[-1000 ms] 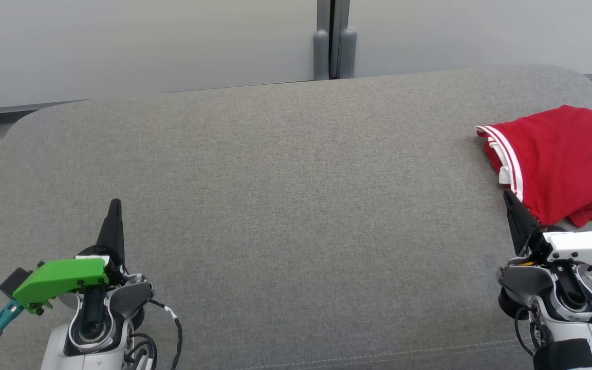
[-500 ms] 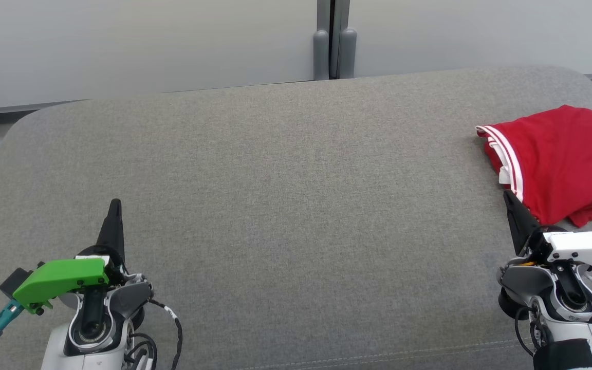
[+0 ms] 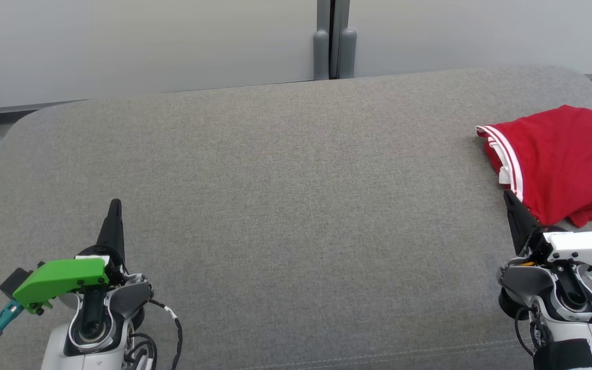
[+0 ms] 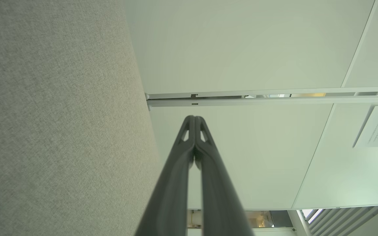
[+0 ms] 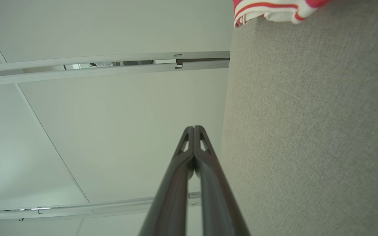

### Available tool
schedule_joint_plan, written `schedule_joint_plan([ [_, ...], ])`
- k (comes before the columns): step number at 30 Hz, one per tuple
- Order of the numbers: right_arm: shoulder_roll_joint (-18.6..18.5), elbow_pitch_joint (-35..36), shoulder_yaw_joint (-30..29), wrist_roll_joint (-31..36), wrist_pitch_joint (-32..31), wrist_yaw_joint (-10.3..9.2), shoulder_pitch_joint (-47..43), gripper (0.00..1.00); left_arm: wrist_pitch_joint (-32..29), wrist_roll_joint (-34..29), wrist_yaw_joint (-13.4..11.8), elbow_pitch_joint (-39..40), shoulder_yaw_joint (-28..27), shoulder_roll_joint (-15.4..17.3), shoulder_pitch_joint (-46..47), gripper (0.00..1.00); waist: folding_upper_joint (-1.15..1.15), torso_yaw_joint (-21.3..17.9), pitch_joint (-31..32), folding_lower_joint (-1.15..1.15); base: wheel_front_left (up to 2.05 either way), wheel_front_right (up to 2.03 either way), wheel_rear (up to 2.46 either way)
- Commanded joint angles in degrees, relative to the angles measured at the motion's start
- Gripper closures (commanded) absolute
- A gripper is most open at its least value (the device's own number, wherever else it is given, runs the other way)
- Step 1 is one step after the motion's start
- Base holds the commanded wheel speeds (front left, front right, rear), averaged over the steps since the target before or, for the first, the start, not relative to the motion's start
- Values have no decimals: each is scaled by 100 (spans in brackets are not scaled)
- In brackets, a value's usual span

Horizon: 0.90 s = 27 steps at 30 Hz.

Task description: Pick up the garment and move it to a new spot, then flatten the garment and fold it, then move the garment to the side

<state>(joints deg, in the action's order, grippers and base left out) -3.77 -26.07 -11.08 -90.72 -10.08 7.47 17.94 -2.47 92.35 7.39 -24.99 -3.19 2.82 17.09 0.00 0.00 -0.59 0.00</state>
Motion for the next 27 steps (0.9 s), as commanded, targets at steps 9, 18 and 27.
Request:
schedule_joint_plan([
  [9,12,-11,-23,28,-29,4,53,100,-12,-5,33,-11,-3,3,70,100,0,0,0,0,0,0,0],
  [18,10,-11,-29,33,-30,4,54,100,-12,-5,33,-11,-2,3,70,100,0,0,0,0,0,0,0],
  [27,14,-11,-36,41,-33,4,55,100,-12,-8,33,-11,-2,3,70,100,0,0,0,0,0,0,0],
])
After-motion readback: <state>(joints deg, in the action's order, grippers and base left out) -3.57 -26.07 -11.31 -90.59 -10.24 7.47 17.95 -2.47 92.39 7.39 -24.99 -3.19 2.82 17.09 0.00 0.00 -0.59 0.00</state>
